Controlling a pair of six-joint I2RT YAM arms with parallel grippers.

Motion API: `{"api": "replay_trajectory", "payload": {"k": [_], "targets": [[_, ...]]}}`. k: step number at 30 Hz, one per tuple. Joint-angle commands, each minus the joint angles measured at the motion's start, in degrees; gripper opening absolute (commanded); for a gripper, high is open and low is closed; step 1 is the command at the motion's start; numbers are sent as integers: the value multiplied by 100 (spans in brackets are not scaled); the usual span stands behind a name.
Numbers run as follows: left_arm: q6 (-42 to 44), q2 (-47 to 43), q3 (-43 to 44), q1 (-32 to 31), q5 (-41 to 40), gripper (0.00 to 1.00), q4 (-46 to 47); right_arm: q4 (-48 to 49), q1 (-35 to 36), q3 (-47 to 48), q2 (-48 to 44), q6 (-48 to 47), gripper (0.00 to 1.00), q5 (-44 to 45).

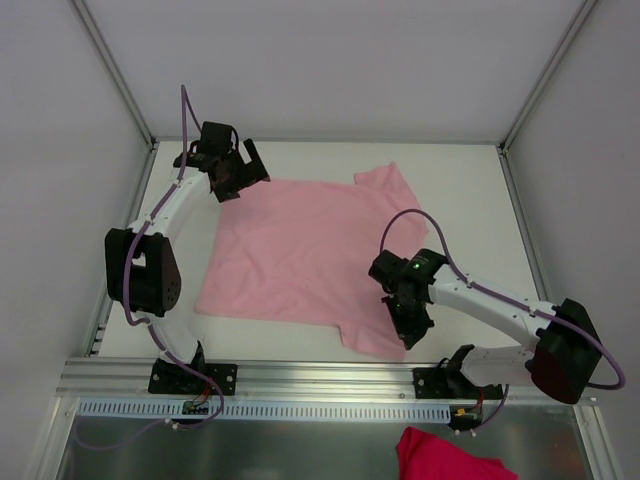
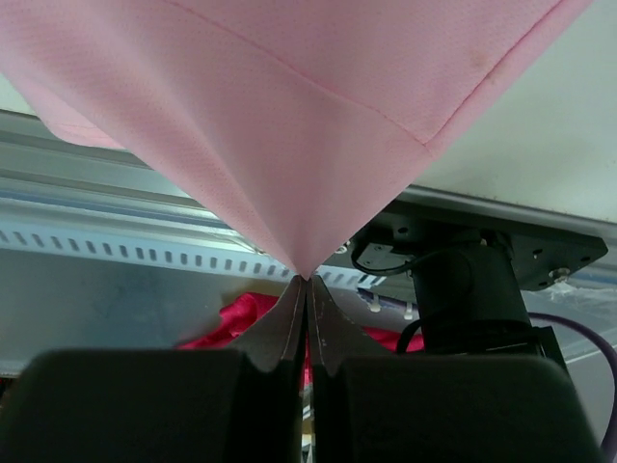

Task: Fold and stack the t-shirts
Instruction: Flatten out the tshirt

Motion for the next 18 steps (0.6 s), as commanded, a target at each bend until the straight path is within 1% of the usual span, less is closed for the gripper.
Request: {"api": "replay_trajectory", "payload": {"k": [1, 6, 7, 8, 9, 10, 11, 13, 16, 17, 18], "targets": [[155, -71, 175, 68, 160, 99, -8, -521, 47, -274, -331, 164, 1, -62], [172, -53, 210, 86, 186, 99, 1, -697, 47, -398, -612, 217, 1, -89], [172, -53, 210, 95, 186, 99, 10, -706, 47, -407, -604, 208, 2, -80], [172, -53, 218, 95, 203, 99, 1, -706, 47, -398, -587, 199, 26, -71], [172, -53, 236, 95, 212, 99, 1, -680, 47, -380, -578, 199, 40, -71], [172, -62, 236, 95, 212, 99, 1, -654, 65, -354, -578, 182, 60, -79], [181, -79, 227, 95, 221, 99, 1, -662, 82, -310, -578, 164, 77, -53], [207, -115, 210, 95, 212, 99, -8, -750, 144, -127, -560, 173, 80, 148], [243, -123, 183, 103, 203, 99, -25, -794, 162, 41, -525, 155, 73, 263], [243, -132, 175, 103, 203, 99, -17, -768, 162, 68, -516, 164, 67, 550], [243, -132, 140, 103, 221, 99, 10, -724, 170, 94, -525, 173, 53, 640]]}}
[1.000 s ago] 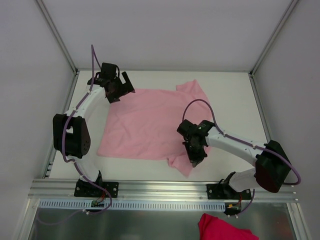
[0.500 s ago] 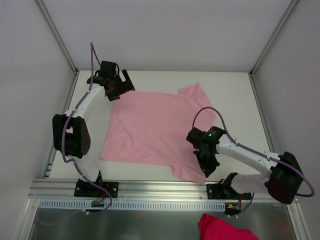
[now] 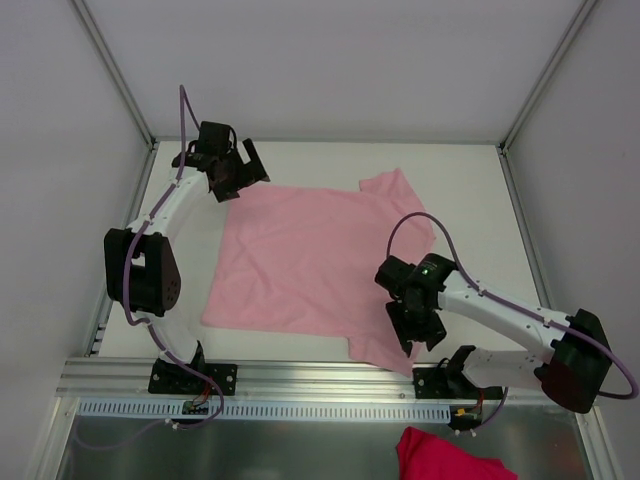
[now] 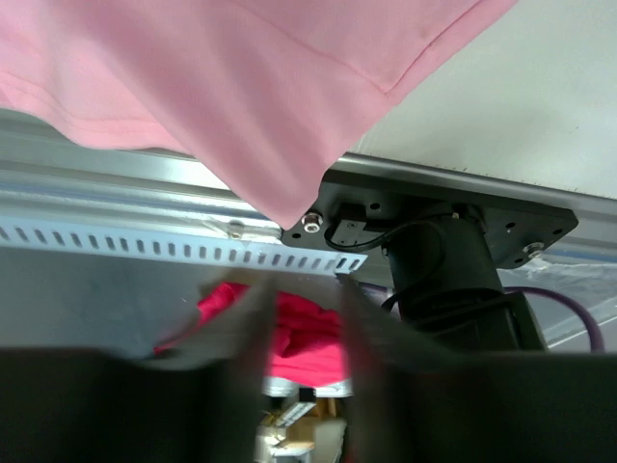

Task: Fold and stack the t-shirts
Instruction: Flatten out the tshirt

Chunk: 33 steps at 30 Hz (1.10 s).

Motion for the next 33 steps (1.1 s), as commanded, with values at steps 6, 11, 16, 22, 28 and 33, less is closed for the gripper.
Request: {"api": "replay_trajectory", "payload": {"k": [6, 11, 16, 22, 28, 33], "targets": [[146, 216, 60, 58, 1409, 99, 691, 486, 46, 607, 410, 278, 1, 989], [-29, 1338, 516, -91, 3060, 99, 957, 557, 55, 1011, 586, 332, 1, 1086], [6, 1992, 974, -355, 3338, 99, 904, 373, 55, 1336, 525, 279, 1, 1165], [-187, 2247, 860, -417, 3030, 99, 1080, 91, 55, 1521, 192, 323, 1, 1244], [-82, 2370, 992, -408, 2477, 99, 957, -216, 55, 1776, 7, 288, 1, 1288], [-21, 2493, 1176, -400, 2099, 99, 755, -576, 55, 2092, -195, 270, 1, 1428]]}}
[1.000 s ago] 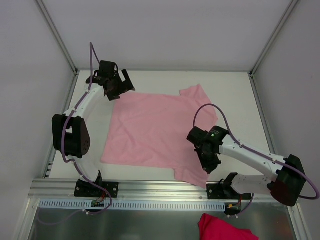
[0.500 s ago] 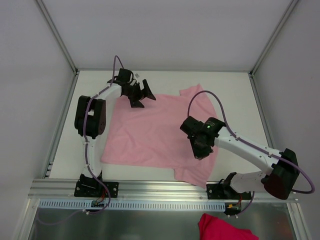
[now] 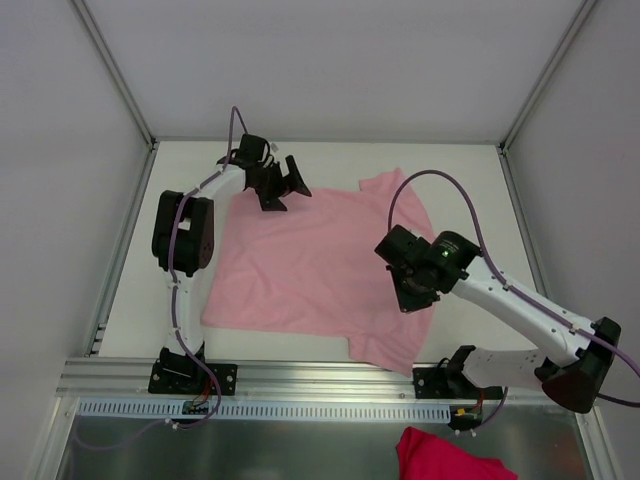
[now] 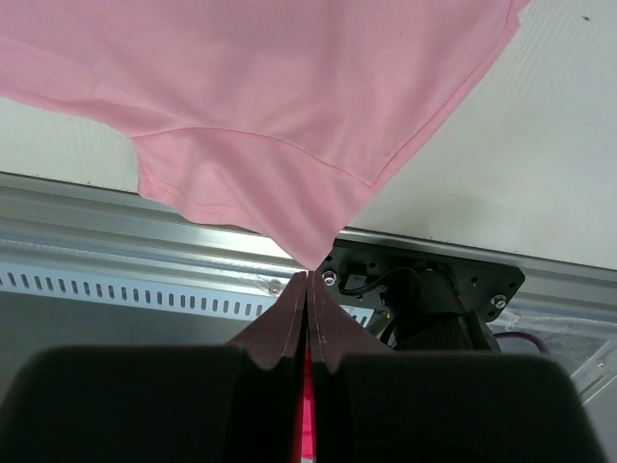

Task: Fold and stack the t-shirts
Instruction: Flatten out the tshirt

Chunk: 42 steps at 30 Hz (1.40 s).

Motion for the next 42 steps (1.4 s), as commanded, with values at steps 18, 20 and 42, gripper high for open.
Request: {"api": "replay_trajectory", "payload": {"k": [18, 20, 42], "targets": [[-91, 548, 841, 173, -1645, 99, -967, -1443, 31, 2197, -1125, 225, 1, 490], [-83, 522, 850, 218, -1681, 99, -985, -1426, 31, 2056, -1142, 242, 1, 420], [199, 856, 1465, 683, -2077, 99, -1275, -1049, 39, 844, -1713, 357, 1, -265]]}}
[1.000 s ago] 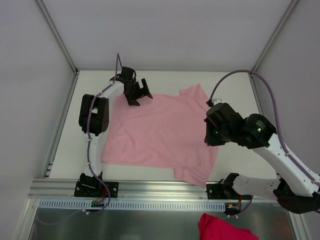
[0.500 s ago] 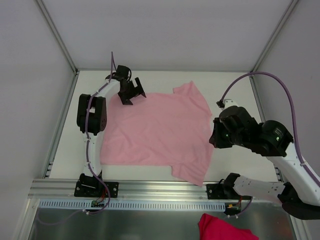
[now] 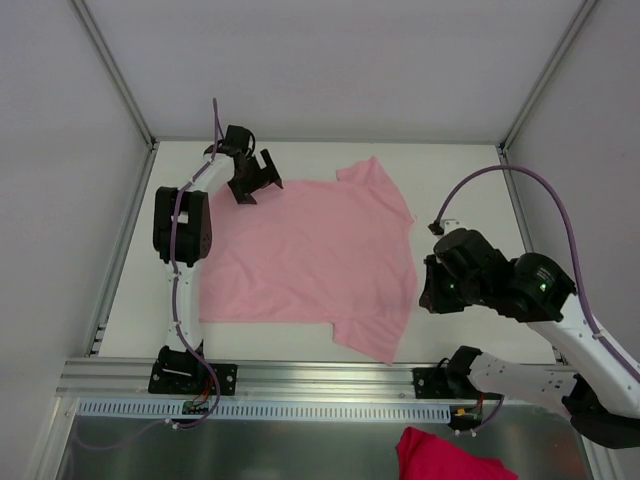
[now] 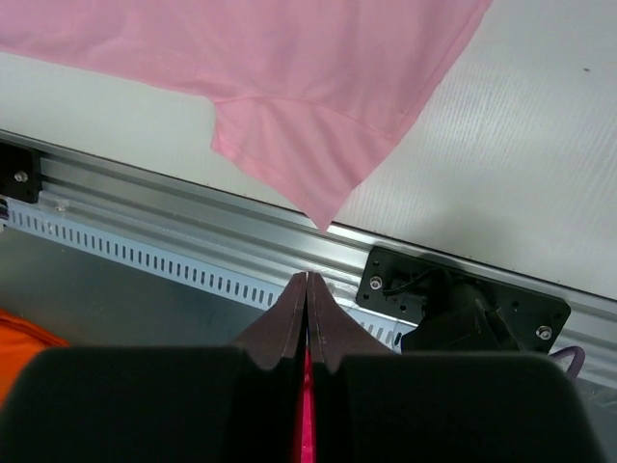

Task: Fold and stack the t-shirts
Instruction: Flatten out the tshirt

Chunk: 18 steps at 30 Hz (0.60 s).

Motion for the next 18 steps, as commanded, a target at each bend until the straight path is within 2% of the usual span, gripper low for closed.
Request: {"api": "replay_trajectory", "payload": {"k": [1, 3, 4, 5, 8, 9, 12, 16, 18], "targets": [[199, 113, 171, 139, -171, 99, -148, -362, 39, -598, -140, 106, 1, -379], [216, -175, -117, 139, -14, 99, 71, 102, 39, -1047, -202, 114, 17, -564], [225, -343, -285, 139, 40, 99, 238, 271, 66, -1546, -245, 149, 29, -582], [208, -544, -478, 139, 40, 99, 544, 481, 83, -1829, -350, 167, 48, -617], [225, -1414, -1085, 148, 23, 99, 872, 1220, 110, -2855, -500, 307, 78, -784], [225, -1895, -1347, 139, 5, 99, 951, 1526, 127, -3069, -527, 368, 91, -872], [146, -2961, -2130, 139, 31, 99, 1101, 1969, 198, -3790, -580, 544, 94, -1187], [-74, -4558, -3290, 70, 163, 99, 1162, 2487, 320, -4344, -562, 826, 81, -1303], [-152, -5070, -4037, -36, 76, 99, 1118, 2698, 347, -4433, -501, 852, 80, -1329]]}}
